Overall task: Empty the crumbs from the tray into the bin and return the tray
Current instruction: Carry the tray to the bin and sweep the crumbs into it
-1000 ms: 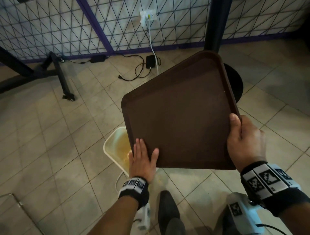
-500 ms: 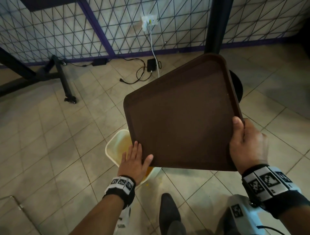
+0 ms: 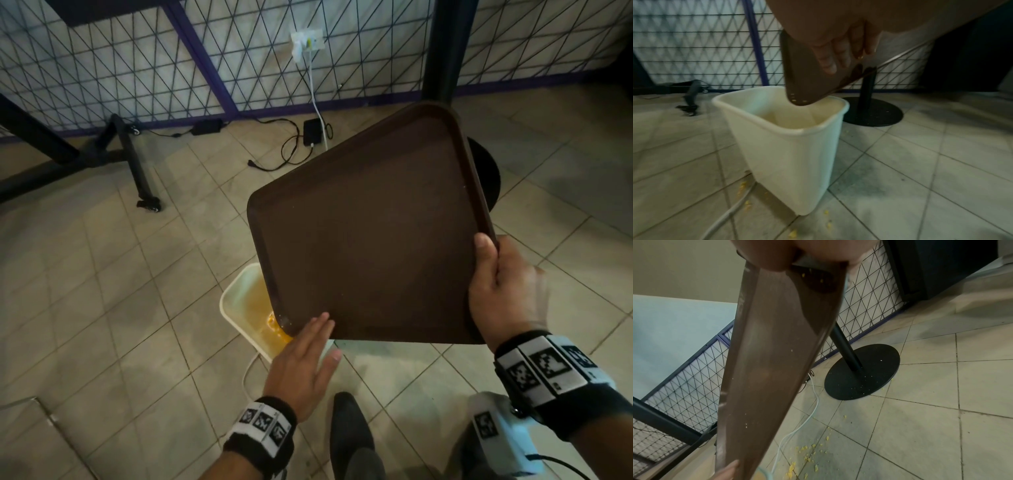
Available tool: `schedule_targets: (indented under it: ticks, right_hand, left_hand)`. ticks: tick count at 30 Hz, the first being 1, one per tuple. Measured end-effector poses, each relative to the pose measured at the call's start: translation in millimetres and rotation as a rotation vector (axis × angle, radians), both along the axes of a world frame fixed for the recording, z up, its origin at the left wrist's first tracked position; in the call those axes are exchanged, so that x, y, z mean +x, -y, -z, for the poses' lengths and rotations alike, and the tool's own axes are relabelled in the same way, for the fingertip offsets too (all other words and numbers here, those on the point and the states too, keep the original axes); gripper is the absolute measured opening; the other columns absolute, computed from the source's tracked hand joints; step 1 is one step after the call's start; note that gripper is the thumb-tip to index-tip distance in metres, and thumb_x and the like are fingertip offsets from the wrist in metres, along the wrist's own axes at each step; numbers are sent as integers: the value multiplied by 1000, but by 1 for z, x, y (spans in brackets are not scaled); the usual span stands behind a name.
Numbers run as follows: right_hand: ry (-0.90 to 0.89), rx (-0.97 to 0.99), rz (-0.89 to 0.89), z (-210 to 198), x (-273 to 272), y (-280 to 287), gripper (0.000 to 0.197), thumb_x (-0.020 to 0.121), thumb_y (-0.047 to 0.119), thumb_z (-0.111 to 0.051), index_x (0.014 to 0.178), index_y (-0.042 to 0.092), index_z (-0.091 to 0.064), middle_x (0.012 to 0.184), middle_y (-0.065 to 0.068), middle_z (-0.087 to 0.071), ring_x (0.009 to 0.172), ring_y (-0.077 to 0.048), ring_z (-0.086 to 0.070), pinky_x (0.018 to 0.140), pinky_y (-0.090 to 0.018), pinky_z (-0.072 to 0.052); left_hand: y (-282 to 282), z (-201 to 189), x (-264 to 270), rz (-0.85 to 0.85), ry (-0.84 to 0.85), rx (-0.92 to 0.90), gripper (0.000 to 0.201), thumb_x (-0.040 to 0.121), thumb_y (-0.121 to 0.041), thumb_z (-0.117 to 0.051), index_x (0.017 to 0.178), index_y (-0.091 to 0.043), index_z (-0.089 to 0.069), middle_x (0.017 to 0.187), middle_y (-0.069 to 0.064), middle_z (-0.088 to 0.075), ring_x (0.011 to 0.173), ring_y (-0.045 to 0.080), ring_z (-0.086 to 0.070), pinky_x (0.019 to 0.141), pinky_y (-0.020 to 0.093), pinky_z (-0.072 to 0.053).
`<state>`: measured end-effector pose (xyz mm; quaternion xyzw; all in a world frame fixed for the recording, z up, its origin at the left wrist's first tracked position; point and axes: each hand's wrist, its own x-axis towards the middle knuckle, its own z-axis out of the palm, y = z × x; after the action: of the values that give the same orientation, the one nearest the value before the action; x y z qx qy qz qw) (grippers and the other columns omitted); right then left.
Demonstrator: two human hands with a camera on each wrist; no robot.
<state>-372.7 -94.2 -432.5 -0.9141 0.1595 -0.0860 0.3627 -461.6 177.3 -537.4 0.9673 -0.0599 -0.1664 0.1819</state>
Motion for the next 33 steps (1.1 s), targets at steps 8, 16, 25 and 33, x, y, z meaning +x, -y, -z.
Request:
schedule_targets:
  ticks: [8,16,25,33]
  right_hand:
    - [28,13,-28,-1,-1,5,40,97,41,-30,86,9,-50,60,-4,-52,51,-16,-48,46,-22,-33]
    - [30,-10,-24,0,1,7,40,98,42,-29,85,10,-50,60,-5,-53,51,-17,-48,46,-25,-35]
    - [22,-39,13,2,2,13,39,99,39,-29,86,8,-50,59,-5,-51,51,-24,-45,53,-31,-34]
    - [25,-85,-19,4,4,9,41,97,43,-27,84,11,-48,59,-4,-51,49,-15,-44,45,-24,-27]
  left_hand:
    - [-4,30,-9,-19,-114,70,75,89,-67,3,155,-32,-1,156,-22,17,143,-4,4,115,22,3]
    - [-67,36,16,105,-192,475,91,80,-70,22,157,-25,2,162,-12,13,141,11,24,120,40,10]
    - [-51,29,19,-137,-68,389,72,96,-60,1,157,-21,1,165,0,7,151,20,11,122,42,1]
    - [-19,41,-6,98,-116,214,65,100,-61,-11,153,-31,12,156,-15,24,142,3,24,118,27,9]
